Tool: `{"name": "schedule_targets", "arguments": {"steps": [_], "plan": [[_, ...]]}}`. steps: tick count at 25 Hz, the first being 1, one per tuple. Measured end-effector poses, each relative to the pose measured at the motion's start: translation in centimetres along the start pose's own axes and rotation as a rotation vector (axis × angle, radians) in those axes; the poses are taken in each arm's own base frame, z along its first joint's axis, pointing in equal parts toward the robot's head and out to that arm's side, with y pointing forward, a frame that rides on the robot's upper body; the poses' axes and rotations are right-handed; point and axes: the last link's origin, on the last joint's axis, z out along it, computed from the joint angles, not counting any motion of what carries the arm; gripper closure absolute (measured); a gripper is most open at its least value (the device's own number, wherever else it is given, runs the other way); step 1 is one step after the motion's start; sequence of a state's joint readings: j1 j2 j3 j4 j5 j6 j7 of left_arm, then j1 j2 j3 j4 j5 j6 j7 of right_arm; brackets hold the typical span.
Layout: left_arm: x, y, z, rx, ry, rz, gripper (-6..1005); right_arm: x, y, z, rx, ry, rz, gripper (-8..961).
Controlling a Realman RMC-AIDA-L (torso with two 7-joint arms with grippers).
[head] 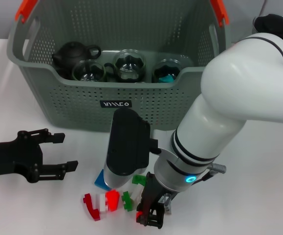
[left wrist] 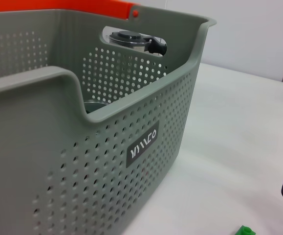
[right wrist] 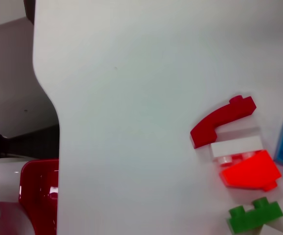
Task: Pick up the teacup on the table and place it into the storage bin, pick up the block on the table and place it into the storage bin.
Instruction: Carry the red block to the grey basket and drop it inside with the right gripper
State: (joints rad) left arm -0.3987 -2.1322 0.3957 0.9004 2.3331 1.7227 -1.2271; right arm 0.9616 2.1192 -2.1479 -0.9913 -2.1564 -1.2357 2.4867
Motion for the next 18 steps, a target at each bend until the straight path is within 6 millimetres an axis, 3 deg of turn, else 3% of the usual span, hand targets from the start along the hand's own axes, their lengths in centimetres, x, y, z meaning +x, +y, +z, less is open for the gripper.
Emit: {"name": "schedule_targets", "arguments": {"steps": [9,18], "plan": [[0.0,-0.1,-0.2,0.003,0.002,-0.001,172,0.0,0.2,-1.3,-0.018,0.001,-0.001,780],[-0.2,-0.3,-1.4,0.047,0.029,-0.025,172,-1.1,-1.2,-8.0,0.079,-0.139,0.013,780]]}}
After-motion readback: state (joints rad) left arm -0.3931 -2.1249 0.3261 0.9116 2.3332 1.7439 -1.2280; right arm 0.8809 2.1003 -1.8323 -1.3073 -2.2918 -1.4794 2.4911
